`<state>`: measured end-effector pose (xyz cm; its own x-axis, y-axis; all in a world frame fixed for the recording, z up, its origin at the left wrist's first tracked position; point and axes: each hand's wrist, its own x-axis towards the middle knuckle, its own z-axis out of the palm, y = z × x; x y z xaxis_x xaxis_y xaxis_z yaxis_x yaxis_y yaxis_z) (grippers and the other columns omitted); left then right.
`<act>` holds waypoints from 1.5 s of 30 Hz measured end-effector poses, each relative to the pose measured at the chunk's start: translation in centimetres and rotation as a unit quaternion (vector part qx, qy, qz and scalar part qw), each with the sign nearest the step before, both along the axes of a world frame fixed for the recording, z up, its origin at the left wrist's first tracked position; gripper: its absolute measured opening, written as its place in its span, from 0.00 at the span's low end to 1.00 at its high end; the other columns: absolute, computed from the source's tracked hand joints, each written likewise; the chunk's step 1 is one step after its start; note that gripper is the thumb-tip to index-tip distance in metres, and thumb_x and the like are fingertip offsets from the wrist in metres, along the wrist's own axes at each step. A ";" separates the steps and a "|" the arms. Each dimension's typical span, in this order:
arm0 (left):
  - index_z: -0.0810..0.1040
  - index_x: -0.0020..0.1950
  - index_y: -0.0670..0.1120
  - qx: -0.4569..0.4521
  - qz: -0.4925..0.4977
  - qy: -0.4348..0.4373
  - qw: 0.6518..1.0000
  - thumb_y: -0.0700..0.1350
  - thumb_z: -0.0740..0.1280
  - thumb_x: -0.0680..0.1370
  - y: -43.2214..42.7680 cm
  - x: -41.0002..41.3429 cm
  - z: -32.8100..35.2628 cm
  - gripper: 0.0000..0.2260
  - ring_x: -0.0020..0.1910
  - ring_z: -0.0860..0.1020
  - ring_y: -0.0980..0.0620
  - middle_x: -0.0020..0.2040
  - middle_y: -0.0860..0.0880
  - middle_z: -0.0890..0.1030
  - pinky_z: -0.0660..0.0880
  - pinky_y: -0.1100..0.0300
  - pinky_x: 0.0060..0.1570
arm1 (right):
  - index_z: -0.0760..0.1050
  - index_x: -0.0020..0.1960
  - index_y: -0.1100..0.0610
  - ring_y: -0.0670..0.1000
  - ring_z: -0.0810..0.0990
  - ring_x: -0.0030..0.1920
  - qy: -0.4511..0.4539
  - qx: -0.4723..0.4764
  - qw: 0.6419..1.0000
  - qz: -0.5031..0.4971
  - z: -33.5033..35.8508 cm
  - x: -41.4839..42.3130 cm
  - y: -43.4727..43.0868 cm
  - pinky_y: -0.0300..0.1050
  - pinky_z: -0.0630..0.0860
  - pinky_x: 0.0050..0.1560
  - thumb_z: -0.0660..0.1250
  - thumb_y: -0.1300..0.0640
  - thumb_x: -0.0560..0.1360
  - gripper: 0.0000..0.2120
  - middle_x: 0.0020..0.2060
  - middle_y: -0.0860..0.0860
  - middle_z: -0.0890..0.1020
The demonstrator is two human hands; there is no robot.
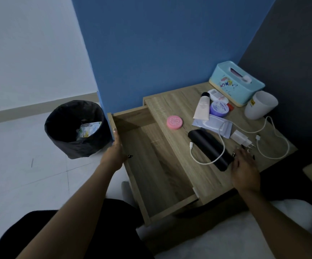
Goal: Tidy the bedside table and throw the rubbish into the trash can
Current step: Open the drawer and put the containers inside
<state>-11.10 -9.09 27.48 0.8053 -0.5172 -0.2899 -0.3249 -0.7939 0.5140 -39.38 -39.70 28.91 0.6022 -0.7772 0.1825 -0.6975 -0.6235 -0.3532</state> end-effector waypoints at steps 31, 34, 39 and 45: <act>0.51 0.77 0.43 -0.177 0.297 -0.019 0.938 0.50 0.48 0.83 -5.7 6.5 -1.6 0.24 0.65 0.73 0.37 0.70 0.38 0.70 0.70 0.44 0.62 | 0.65 0.72 0.56 0.55 0.67 0.70 -0.120 0.104 0.972 0.174 5.7 20.1 6.7 0.45 0.65 0.68 0.74 0.51 0.70 0.34 0.69 0.57 0.69; 0.55 0.74 0.43 -0.181 0.298 -0.021 0.937 0.50 0.48 0.83 -5.5 6.6 -1.6 0.21 0.58 0.77 0.38 0.64 0.38 0.75 0.75 0.41 0.57 | 0.63 0.73 0.56 0.58 0.65 0.71 -0.083 0.112 0.976 0.168 4.0 20.8 7.3 0.52 0.65 0.70 0.73 0.52 0.71 0.35 0.72 0.59 0.66; 0.59 0.70 0.43 -0.189 0.297 -0.004 0.936 0.49 0.49 0.82 -5.5 6.6 -1.2 0.19 0.58 0.76 0.38 0.63 0.37 0.74 0.74 0.40 0.57 | 0.65 0.72 0.56 0.58 0.65 0.72 -0.085 0.088 0.982 0.147 2.4 20.8 7.9 0.56 0.67 0.69 0.69 0.56 0.75 0.28 0.71 0.58 0.68; 0.55 0.72 0.43 -0.207 0.292 0.026 0.933 0.47 0.49 0.83 -5.4 6.2 -0.3 0.18 0.55 0.78 0.38 0.60 0.36 0.77 0.75 0.44 0.55 | 0.68 0.71 0.56 0.56 0.71 0.66 -0.114 0.075 0.981 0.136 3.0 21.5 9.3 0.42 0.68 0.60 0.69 0.58 0.75 0.25 0.66 0.56 0.74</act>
